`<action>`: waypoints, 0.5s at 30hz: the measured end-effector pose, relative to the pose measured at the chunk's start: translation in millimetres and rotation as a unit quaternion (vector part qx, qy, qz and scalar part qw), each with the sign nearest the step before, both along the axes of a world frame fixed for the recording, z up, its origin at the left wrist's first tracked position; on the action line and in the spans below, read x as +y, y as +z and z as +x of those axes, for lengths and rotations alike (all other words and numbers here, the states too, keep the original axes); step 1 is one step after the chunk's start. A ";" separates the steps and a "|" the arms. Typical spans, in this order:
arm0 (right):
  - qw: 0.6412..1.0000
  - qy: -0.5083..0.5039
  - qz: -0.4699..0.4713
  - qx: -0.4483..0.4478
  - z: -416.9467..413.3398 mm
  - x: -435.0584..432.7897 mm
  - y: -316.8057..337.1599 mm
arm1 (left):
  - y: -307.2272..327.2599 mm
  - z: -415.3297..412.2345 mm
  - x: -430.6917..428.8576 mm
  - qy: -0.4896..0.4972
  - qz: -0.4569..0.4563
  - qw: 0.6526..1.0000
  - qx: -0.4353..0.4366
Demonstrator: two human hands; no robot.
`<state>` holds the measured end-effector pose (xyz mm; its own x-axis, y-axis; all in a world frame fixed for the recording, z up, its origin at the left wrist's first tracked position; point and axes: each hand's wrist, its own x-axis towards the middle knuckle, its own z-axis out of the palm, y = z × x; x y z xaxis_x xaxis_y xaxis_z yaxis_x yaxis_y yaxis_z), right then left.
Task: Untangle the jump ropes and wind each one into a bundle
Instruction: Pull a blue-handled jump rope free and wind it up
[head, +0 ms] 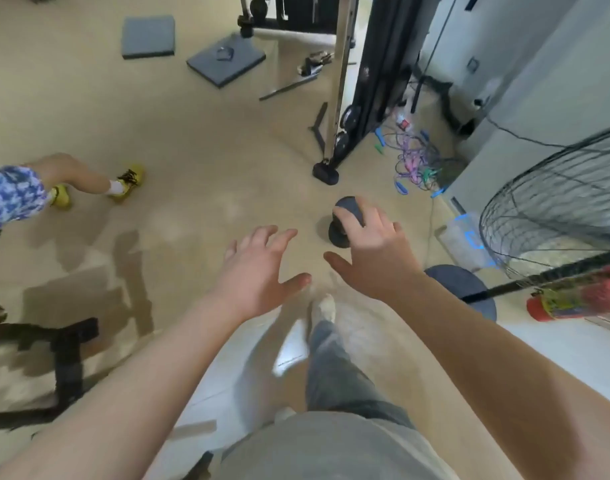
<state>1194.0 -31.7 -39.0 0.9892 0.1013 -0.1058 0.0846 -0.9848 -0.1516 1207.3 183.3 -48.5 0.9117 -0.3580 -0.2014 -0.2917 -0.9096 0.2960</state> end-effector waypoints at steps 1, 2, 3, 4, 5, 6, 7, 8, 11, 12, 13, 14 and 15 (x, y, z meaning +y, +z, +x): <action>1.000 0.003 0.001 -0.005 26.2 -2.1 -1.5 | -1.2 25.1 -1.7 0.002 -0.001 1.000 0.000; 1.000 0.005 0.004 -0.009 52.5 -4.3 -2.9 | -2.2 49.5 -4.0 0.001 -0.002 1.000 -0.001; 1.000 0.006 0.006 -0.009 79.8 -6.9 -4.7 | -3.3 74.3 -6.8 0.001 -0.003 1.000 -0.004; 1.000 0.007 0.006 -0.003 107.4 -10.1 -6.3 | -3.8 99.5 -10.5 0.003 -0.004 1.000 -0.006; 1.000 0.009 0.005 0.005 134.4 -13.7 -8.4 | -3.8 124.7 -14.8 0.007 -0.005 1.000 -0.009; 1.000 0.009 0.006 0.015 159.7 -17.6 -10.0 | -2.9 149.5 -19.8 0.011 -0.005 1.000 -0.007; 1.000 0.007 0.011 0.025 183.3 -22.0 -11.3 | -1.7 174.0 -25.6 0.015 -0.003 1.000 0.000; 0.999 0.005 0.019 0.034 205.6 -26.5 -12.5 | -0.1 197.9 -31.8 0.017 -0.002 1.000 0.007; 0.998 0.010 0.022 0.058 266.9 -37.9 -17.0 | 5.4 265.1 -48.9 0.011 0.006 1.000 0.022; 0.998 0.010 0.016 0.063 286.6 -41.3 -17.9 | 7.2 285.6 -53.9 0.007 0.008 1.000 0.022; 0.998 0.005 0.015 0.064 306.3 -44.6 -18.6 | 8.7 305.5 -58.5 0.003 0.009 1.000 0.024; 0.998 -0.002 0.020 0.064 324.6 -47.8 -19.0 | 9.6 324.4 -63.1 -0.002 0.008 1.000 0.026; 0.997 -0.013 0.030 0.065 341.3 -51.3 -19.9 | 9.1 342.6 -67.8 -0.009 0.008 1.000 0.028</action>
